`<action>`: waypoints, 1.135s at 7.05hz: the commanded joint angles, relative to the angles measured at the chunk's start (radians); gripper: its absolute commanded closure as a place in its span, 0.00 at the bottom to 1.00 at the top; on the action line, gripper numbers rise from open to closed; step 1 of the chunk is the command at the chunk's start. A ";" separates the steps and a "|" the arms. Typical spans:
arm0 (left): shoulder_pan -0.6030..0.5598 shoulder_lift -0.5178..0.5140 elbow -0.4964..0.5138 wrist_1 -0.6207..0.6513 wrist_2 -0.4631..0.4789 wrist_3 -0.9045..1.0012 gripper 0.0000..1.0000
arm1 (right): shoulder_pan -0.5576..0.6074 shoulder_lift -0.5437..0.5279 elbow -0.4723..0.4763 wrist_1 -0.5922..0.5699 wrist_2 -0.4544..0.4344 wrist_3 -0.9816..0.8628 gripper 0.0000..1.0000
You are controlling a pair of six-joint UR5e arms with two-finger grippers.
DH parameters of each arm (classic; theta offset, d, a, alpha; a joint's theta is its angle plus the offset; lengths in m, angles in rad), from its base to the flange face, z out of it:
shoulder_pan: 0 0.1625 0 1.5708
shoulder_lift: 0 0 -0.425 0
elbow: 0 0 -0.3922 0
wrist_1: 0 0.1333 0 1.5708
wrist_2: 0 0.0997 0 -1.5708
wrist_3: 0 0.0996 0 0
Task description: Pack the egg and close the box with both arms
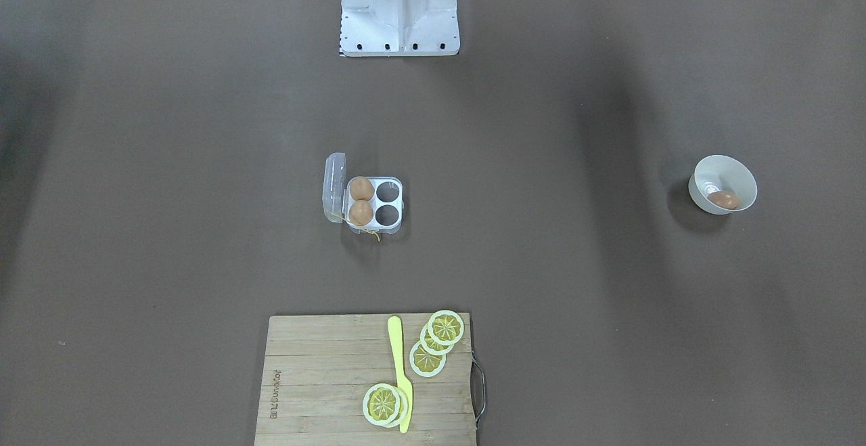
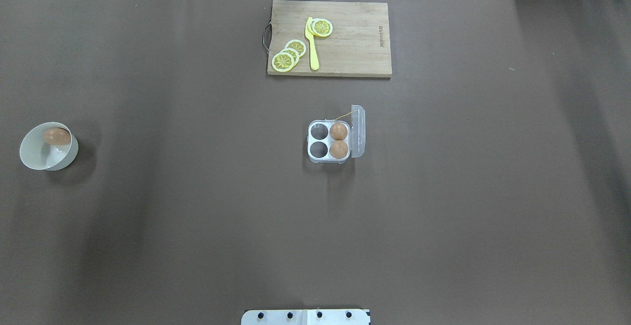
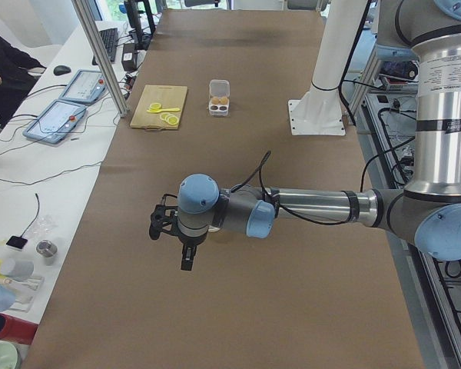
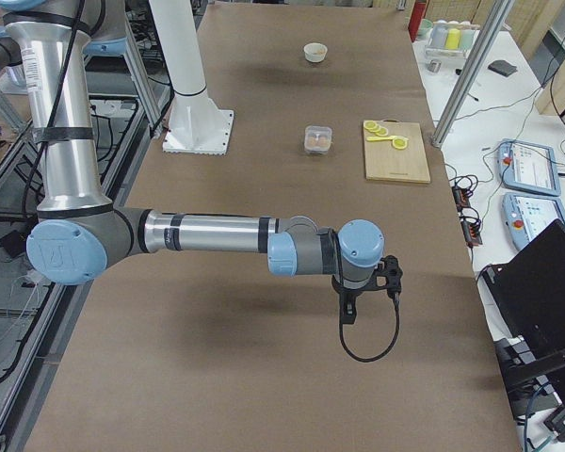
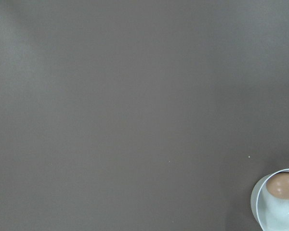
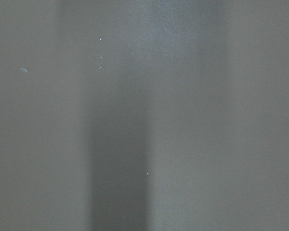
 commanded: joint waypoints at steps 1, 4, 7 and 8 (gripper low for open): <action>0.027 -0.004 -0.005 -0.007 -0.002 -0.001 0.02 | 0.000 0.004 0.001 0.000 0.001 0.000 0.00; 0.030 -0.007 -0.005 -0.029 -0.002 -0.142 0.02 | 0.000 -0.001 -0.001 -0.002 0.002 0.000 0.00; 0.134 -0.004 -0.022 -0.176 0.000 -0.410 0.02 | 0.000 -0.004 -0.002 0.000 0.004 -0.001 0.00; 0.180 -0.003 -0.052 -0.182 0.000 -0.468 0.02 | -0.002 -0.015 -0.002 0.003 0.002 -0.001 0.00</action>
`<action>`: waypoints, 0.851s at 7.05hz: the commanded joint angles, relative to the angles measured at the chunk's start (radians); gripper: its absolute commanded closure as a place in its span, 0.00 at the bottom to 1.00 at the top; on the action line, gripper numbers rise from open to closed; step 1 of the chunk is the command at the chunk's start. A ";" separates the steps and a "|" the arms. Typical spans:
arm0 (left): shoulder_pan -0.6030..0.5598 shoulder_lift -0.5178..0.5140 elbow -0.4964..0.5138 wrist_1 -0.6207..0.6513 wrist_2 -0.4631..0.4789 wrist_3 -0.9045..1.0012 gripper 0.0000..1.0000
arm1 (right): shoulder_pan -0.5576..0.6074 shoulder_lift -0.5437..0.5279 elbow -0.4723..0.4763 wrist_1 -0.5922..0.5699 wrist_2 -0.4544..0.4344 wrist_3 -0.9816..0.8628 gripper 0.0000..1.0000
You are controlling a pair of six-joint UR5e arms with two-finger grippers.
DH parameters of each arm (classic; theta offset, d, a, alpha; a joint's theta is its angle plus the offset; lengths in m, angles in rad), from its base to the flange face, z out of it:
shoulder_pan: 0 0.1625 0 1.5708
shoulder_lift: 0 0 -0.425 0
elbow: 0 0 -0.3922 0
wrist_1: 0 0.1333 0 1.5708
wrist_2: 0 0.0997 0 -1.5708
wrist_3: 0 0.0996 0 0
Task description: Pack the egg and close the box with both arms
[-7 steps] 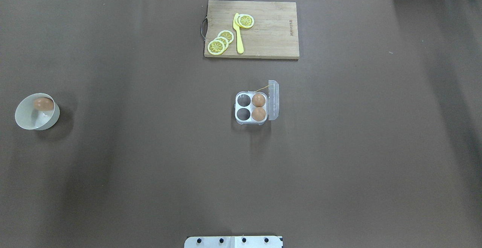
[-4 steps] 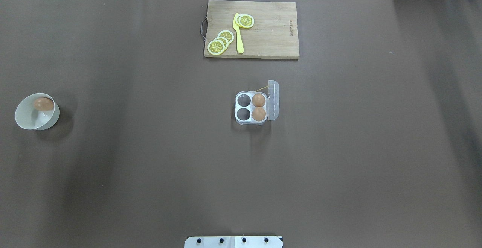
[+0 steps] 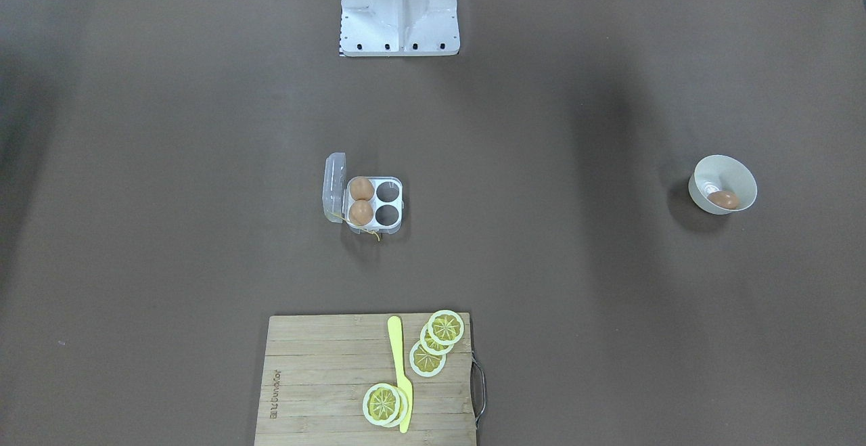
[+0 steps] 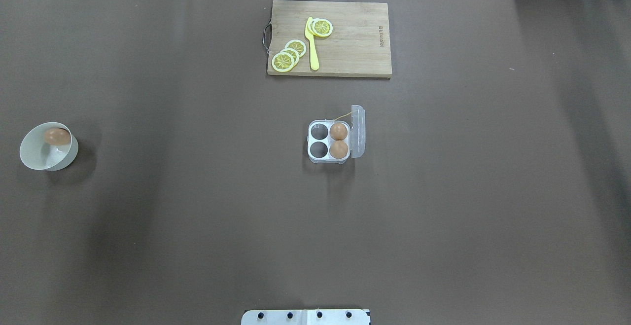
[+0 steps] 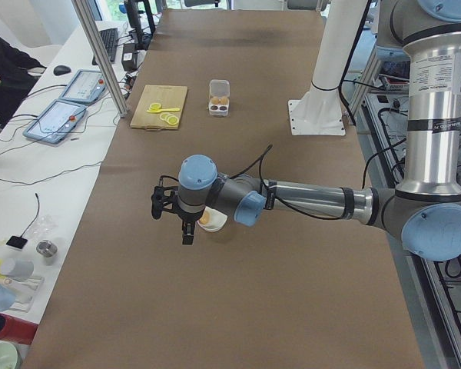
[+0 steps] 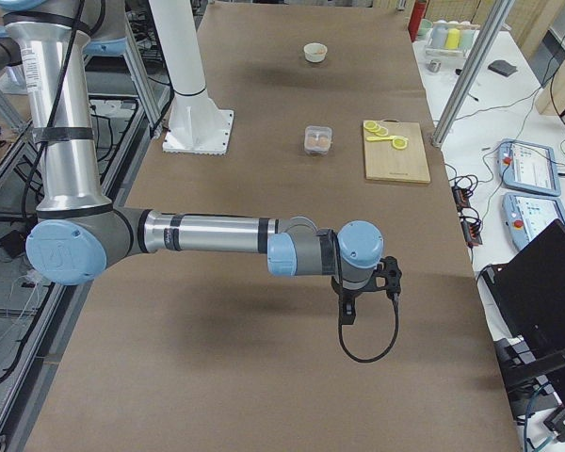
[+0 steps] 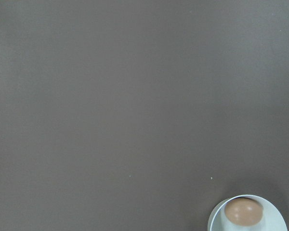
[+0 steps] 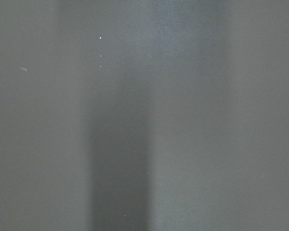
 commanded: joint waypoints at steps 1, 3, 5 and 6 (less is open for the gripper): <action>0.126 0.001 -0.050 -0.027 0.009 -0.191 0.02 | 0.000 -0.009 0.000 0.003 0.010 0.000 0.00; 0.263 0.006 -0.058 -0.104 0.076 -0.329 0.02 | 0.000 -0.012 -0.002 0.003 0.013 0.001 0.00; 0.324 0.024 -0.058 -0.116 0.151 -0.361 0.05 | 0.000 -0.017 0.001 0.003 0.013 0.001 0.00; 0.334 0.027 -0.056 -0.130 0.153 -0.359 0.13 | -0.001 -0.017 -0.002 0.003 0.013 0.001 0.00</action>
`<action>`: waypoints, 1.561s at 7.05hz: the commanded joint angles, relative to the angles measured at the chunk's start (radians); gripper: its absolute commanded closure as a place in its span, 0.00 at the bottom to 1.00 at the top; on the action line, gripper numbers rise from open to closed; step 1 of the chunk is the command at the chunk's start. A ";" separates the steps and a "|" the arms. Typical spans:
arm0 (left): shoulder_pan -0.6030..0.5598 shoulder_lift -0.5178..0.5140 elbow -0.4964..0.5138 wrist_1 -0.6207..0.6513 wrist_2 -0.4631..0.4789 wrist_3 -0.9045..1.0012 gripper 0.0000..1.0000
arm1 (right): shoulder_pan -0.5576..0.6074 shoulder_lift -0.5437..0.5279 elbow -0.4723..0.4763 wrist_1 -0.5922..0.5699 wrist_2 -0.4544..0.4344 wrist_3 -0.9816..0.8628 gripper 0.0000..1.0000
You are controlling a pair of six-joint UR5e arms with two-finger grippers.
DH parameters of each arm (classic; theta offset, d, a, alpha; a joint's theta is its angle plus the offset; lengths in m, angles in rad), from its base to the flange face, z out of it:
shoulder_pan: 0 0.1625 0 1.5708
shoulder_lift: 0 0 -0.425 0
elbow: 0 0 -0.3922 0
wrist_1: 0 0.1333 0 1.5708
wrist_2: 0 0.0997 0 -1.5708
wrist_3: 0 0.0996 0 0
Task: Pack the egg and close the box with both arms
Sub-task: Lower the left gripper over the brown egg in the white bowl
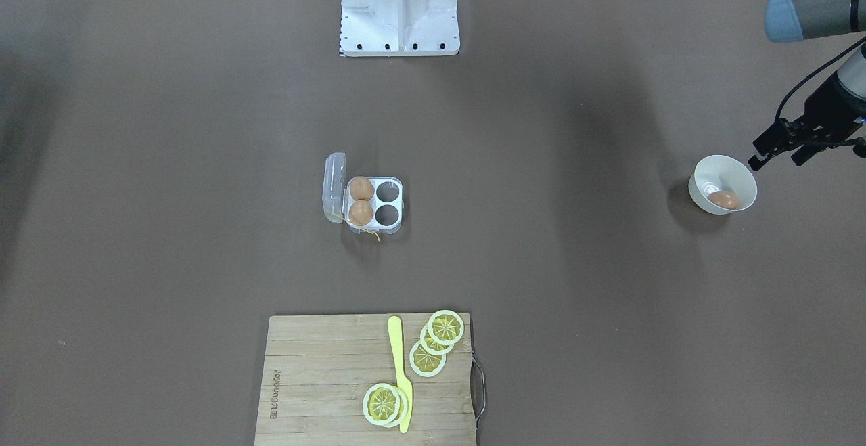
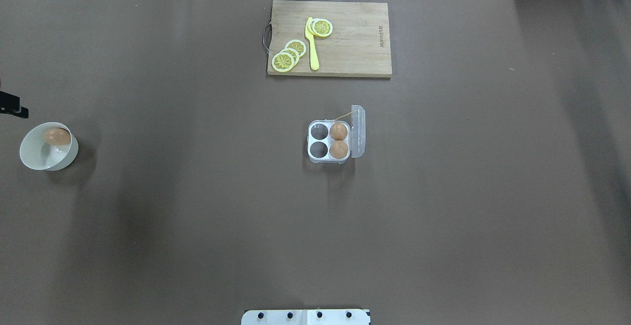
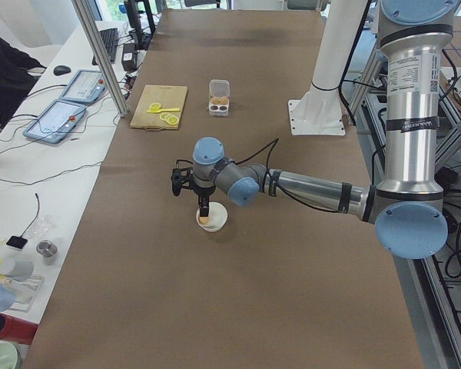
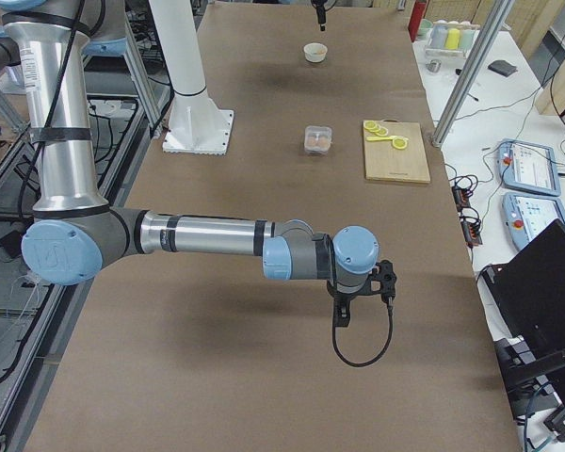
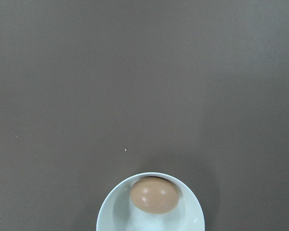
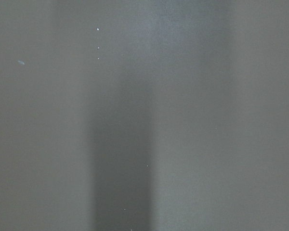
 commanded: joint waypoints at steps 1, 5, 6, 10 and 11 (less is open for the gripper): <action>0.035 0.014 0.002 -0.015 0.021 -0.001 0.15 | -0.001 -0.001 -0.001 0.000 0.000 0.000 0.00; 0.130 0.007 0.013 -0.034 0.116 0.028 0.15 | -0.001 0.002 -0.002 0.000 0.000 0.000 0.00; 0.130 0.005 0.028 -0.032 0.128 0.083 0.15 | -0.001 0.002 -0.004 0.000 0.000 0.000 0.00; 0.139 -0.013 0.082 -0.040 0.128 0.134 0.16 | -0.001 0.001 -0.001 0.000 0.002 0.000 0.00; 0.148 -0.027 0.099 -0.040 0.128 0.134 0.16 | -0.001 0.004 -0.004 0.000 0.002 0.002 0.00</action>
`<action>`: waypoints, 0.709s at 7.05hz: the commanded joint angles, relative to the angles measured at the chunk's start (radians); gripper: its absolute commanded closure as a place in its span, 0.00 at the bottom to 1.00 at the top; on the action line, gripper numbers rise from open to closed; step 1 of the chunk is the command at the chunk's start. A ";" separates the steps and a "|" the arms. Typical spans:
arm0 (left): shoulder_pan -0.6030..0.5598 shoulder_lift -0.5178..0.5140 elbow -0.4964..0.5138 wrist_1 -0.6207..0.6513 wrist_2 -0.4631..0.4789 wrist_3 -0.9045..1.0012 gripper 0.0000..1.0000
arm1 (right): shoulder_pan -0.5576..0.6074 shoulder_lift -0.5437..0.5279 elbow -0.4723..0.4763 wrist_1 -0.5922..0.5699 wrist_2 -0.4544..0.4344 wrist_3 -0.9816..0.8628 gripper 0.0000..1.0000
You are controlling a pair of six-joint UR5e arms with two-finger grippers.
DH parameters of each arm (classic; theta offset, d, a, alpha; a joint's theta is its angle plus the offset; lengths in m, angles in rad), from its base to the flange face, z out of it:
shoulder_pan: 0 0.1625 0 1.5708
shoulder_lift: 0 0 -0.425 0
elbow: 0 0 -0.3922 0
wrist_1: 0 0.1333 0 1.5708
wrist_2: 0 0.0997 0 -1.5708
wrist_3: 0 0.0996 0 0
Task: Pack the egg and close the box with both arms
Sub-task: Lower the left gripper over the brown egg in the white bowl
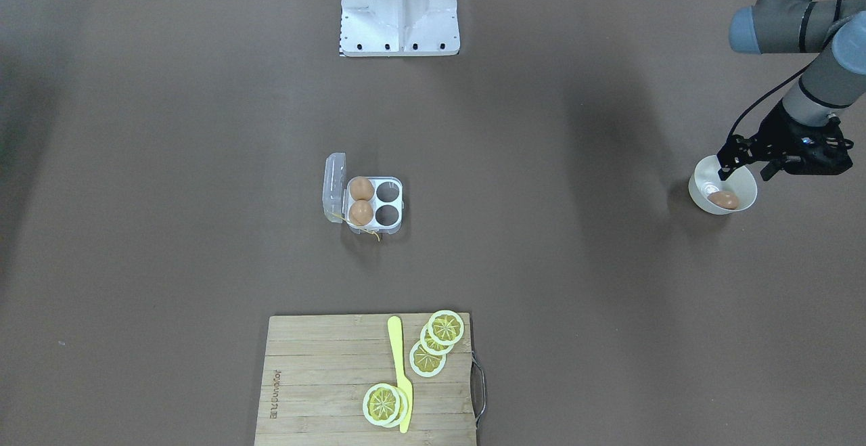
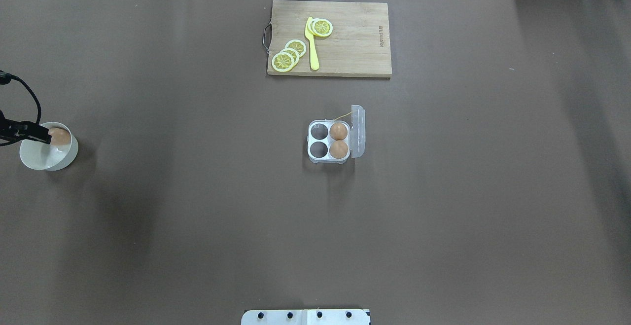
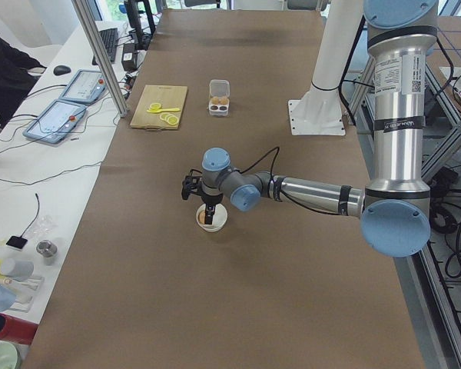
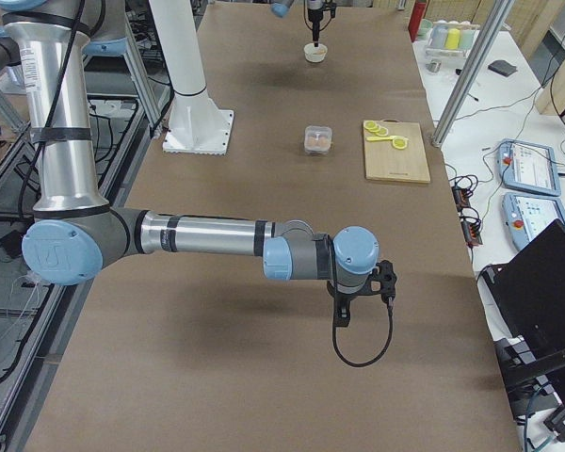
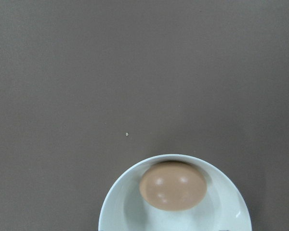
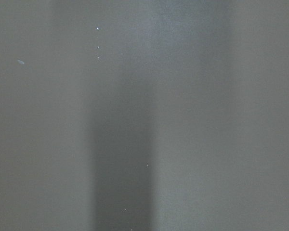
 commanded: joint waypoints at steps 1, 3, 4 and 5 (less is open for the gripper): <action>0.011 -0.030 0.037 -0.001 0.000 0.001 0.16 | 0.000 0.003 0.002 0.000 0.006 0.000 0.00; 0.019 -0.039 0.106 -0.097 0.000 -0.003 0.16 | 0.000 0.003 0.002 0.000 0.014 0.000 0.00; 0.019 -0.046 0.132 -0.136 -0.001 -0.009 0.16 | 0.000 0.007 -0.001 0.000 0.012 0.000 0.00; 0.020 -0.052 0.138 -0.138 0.000 -0.011 0.16 | 0.000 0.007 -0.003 0.000 0.012 0.000 0.00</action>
